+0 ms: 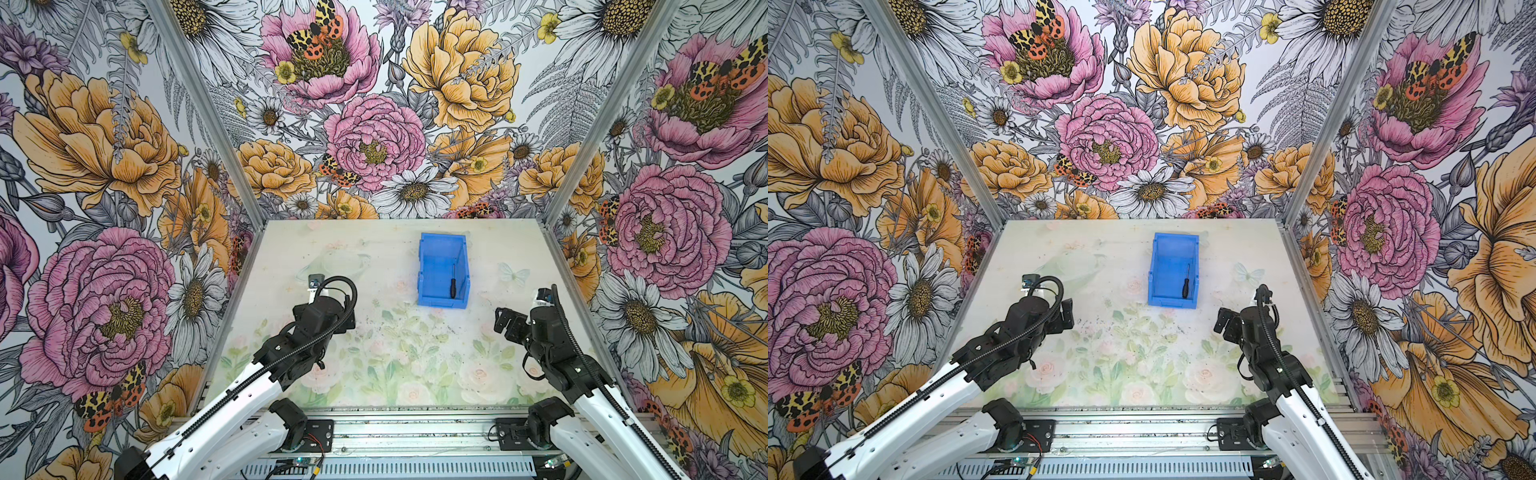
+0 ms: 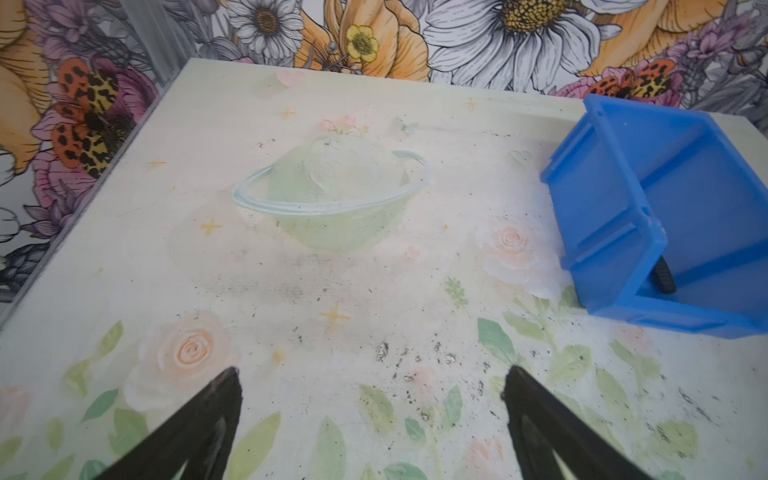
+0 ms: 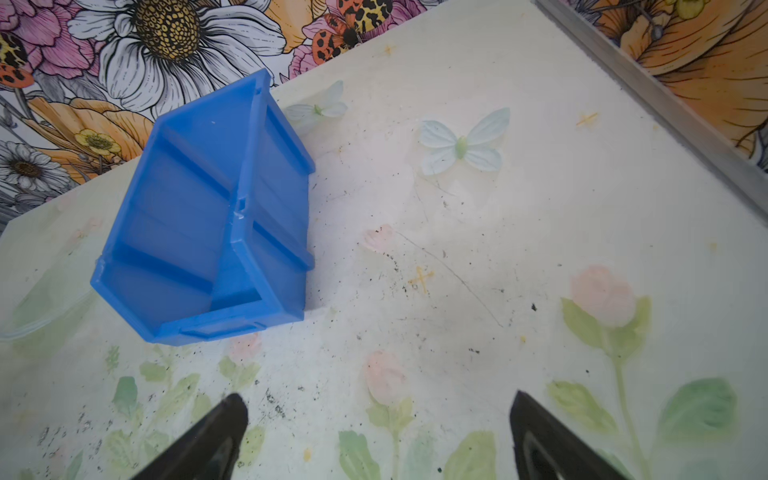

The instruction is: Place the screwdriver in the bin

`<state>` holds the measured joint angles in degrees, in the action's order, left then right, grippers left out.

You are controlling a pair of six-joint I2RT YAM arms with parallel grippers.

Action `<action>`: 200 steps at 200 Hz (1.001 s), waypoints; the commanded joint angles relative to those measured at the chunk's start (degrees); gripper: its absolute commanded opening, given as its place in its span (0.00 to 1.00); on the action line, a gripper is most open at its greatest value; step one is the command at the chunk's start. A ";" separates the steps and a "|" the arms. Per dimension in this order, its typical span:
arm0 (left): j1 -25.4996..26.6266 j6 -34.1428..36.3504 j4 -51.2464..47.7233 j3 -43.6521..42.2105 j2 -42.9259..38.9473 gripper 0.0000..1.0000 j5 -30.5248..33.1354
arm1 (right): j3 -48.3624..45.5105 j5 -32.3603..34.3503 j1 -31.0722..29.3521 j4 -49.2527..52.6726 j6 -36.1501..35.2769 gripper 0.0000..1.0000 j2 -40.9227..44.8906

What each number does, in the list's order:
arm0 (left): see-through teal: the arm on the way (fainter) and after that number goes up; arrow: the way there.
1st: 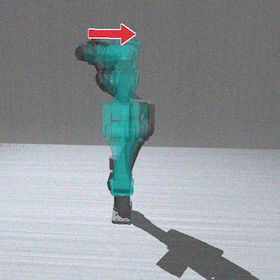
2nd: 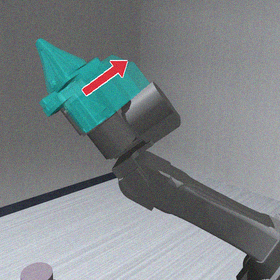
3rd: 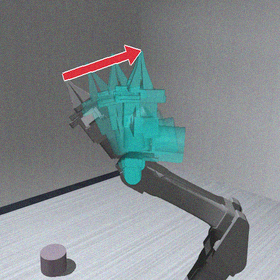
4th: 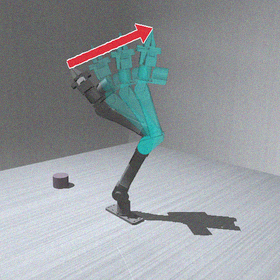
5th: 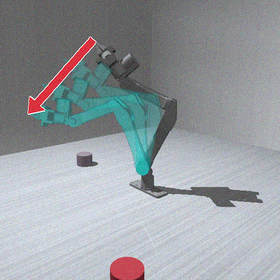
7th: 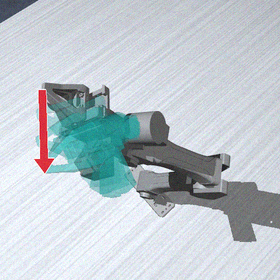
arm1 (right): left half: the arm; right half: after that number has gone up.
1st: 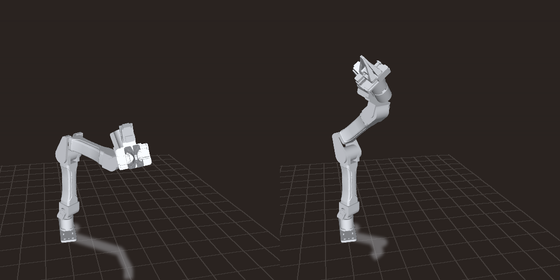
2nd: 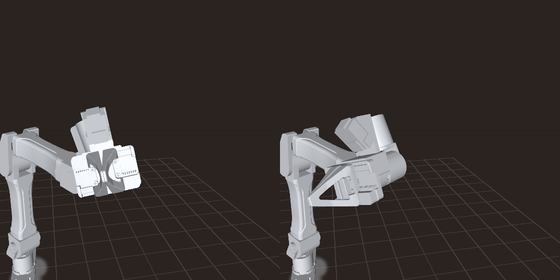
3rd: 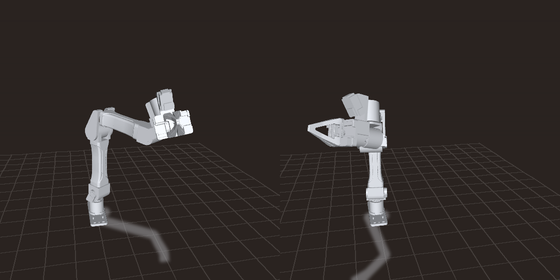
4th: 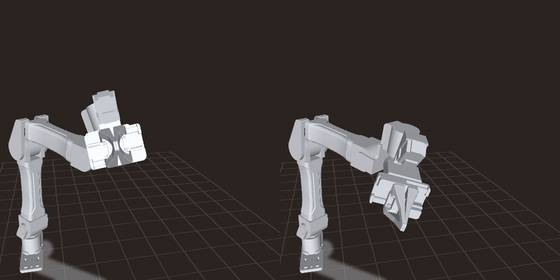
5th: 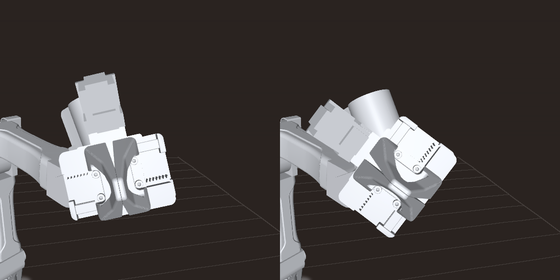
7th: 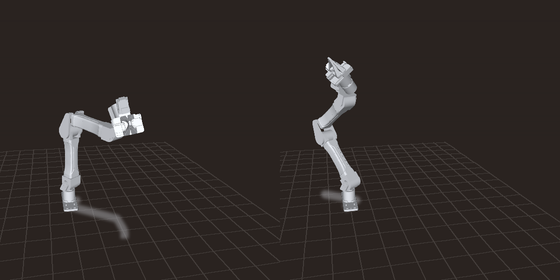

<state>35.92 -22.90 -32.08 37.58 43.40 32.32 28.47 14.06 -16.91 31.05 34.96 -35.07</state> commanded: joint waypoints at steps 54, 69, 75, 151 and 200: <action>-18.56 13.22 11.82 -10.24 -9.30 0.99 -4.65 | -9.19 18.56 0.82 -20.33 -14.86 0.99 5.52; -21.66 17.95 19.07 -14.13 -8.90 0.99 -7.00 | -10.63 14.75 1.12 -27.29 -21.53 1.00 3.54; -22.96 19.41 21.65 -15.57 -8.37 0.99 -7.80 | -11.29 13.59 1.19 -30.22 -23.87 0.99 2.27; -34.31 18.79 54.23 -25.20 7.61 0.99 -15.30 | -12.25 -0.08 10.32 -56.62 -30.31 0.99 -25.69; -36.23 20.94 70.37 -23.03 21.82 0.99 -19.92 | -6.02 -8.39 16.57 -68.16 -32.41 0.99 -41.55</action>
<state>0.32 -3.84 24.77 13.02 60.40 16.62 18.00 11.79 -2.35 -26.50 4.38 -72.34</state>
